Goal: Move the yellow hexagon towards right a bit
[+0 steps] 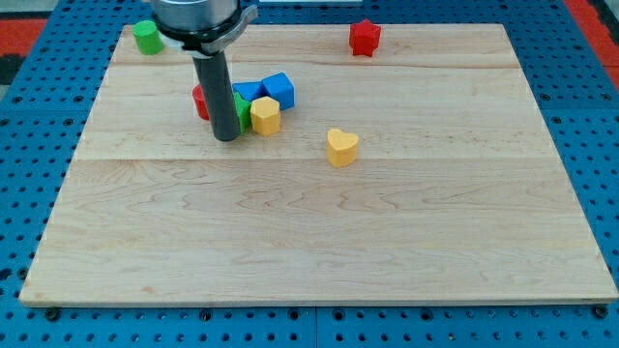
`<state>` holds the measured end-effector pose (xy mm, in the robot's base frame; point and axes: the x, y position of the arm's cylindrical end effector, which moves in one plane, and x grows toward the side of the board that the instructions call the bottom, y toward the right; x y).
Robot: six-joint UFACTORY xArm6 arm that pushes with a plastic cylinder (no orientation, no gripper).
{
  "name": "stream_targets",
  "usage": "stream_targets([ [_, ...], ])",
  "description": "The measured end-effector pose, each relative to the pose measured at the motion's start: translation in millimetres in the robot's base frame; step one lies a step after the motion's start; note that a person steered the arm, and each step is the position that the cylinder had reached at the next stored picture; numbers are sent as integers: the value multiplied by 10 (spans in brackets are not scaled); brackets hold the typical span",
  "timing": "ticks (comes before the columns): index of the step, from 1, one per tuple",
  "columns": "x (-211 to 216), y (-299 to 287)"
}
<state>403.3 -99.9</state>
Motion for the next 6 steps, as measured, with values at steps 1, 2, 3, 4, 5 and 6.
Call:
stream_targets([
  [1, 0, 148],
  [2, 100, 461],
  [3, 531, 498],
  [4, 558, 534],
  [5, 205, 339],
  [6, -57, 281],
])
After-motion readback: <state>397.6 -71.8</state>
